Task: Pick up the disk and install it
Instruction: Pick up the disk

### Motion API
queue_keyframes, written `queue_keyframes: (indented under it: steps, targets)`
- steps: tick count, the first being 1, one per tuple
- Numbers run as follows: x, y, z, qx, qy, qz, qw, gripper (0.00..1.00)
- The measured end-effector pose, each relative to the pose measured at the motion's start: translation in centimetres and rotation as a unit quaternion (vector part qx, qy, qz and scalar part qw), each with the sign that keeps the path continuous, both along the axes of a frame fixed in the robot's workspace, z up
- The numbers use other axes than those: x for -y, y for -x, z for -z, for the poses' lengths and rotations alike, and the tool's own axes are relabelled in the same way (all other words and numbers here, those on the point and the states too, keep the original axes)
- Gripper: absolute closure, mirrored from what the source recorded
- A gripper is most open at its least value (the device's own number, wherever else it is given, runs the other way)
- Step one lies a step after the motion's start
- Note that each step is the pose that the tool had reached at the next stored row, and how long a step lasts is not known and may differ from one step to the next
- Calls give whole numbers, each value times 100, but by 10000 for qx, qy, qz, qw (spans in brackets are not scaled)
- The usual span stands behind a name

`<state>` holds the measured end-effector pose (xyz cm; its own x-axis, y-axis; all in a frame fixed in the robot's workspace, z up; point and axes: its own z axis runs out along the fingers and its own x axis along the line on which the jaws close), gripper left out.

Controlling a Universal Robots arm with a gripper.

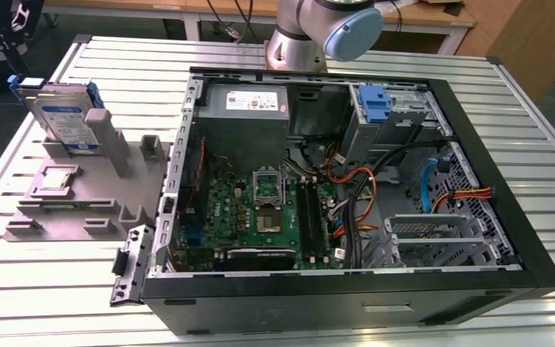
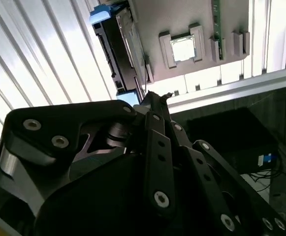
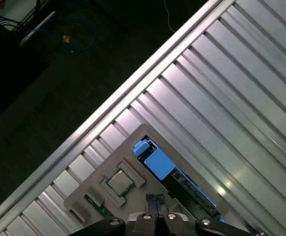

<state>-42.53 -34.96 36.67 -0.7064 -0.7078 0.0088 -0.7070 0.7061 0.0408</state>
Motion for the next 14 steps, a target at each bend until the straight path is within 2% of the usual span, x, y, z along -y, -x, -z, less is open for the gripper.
queue_keyframes:
  steps: [4,14]
  targets:
    - [1,1,1,0,0,-252,9997,90]
    - [0,0,1,0,0,-268,9996,90]
